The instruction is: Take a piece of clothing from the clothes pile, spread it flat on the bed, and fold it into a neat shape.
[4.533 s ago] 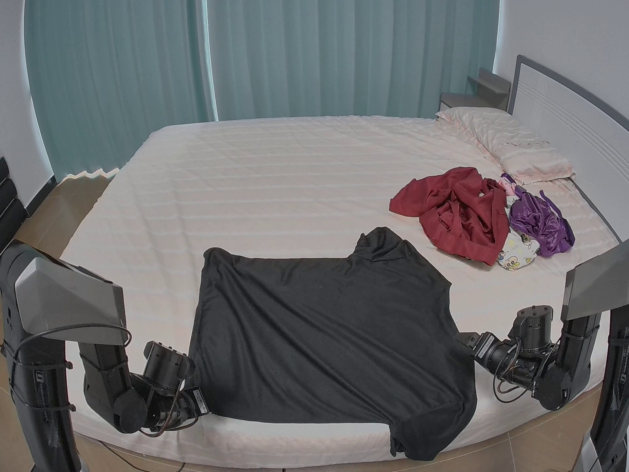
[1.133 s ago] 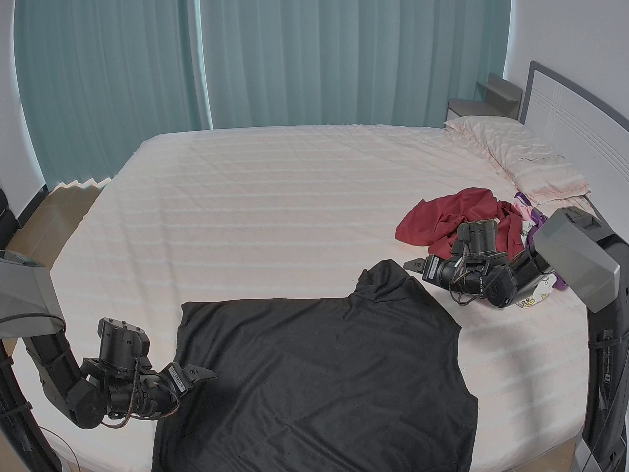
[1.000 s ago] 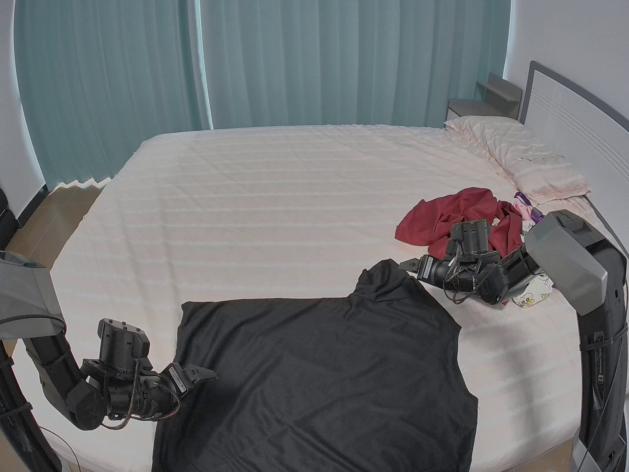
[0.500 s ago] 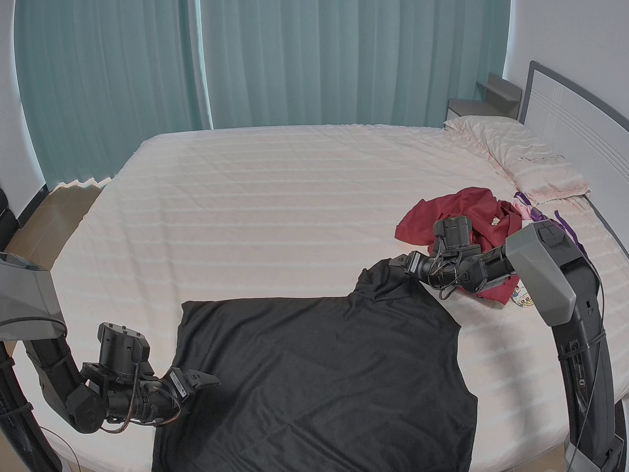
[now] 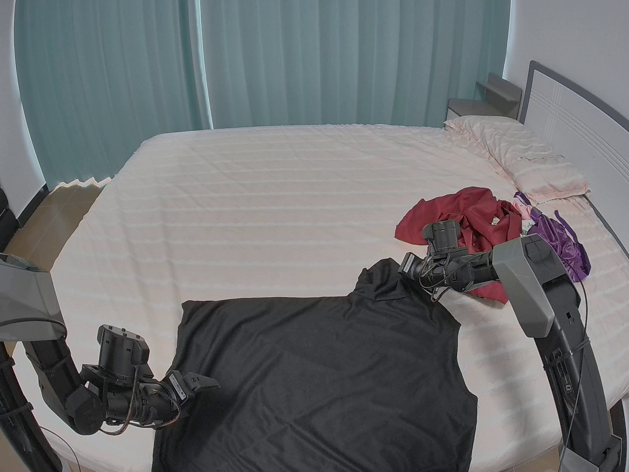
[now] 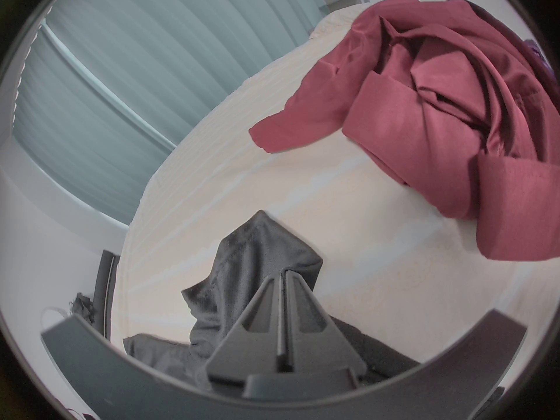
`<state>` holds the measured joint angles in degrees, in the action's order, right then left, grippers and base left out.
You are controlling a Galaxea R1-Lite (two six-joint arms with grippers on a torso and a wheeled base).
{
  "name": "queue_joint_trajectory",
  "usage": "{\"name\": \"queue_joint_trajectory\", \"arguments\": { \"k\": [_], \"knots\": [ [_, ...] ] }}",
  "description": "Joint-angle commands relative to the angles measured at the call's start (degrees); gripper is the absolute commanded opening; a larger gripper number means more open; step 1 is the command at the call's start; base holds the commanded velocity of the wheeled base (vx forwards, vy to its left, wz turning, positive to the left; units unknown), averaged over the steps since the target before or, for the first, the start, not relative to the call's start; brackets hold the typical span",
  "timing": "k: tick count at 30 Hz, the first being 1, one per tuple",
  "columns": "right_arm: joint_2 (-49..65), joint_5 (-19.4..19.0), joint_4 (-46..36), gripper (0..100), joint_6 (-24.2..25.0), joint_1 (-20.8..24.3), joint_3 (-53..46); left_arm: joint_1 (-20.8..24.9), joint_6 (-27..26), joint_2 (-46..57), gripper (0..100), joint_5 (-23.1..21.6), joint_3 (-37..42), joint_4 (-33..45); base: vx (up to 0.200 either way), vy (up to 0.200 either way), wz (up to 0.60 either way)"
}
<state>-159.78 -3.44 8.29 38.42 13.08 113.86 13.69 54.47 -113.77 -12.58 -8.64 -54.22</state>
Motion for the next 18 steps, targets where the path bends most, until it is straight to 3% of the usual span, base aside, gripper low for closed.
{"name": "queue_joint_trajectory", "arguments": {
  "k": [1, 10, 18],
  "knots": [
    [0.52, 0.01, 0.32, 0, 0.86, -1.30, 0.73, 0.02, 0.02, -0.13, 100, 0.01, 0.21, 0.00, 0.000, 0.000, 0.00],
    [2.63, 0.71, 1.29, 0, 3.32, -4.73, 0.73, 0.02, 0.02, -0.22, 100, 0.01, 0.12, 0.00, 0.000, 0.000, 0.00],
    [2.02, 0.80, -0.47, 0, 2.80, -4.56, 0.66, 0.02, 0.02, -0.22, 100, 0.01, 0.12, 0.00, 0.000, 0.000, 0.00]
  ]
}}
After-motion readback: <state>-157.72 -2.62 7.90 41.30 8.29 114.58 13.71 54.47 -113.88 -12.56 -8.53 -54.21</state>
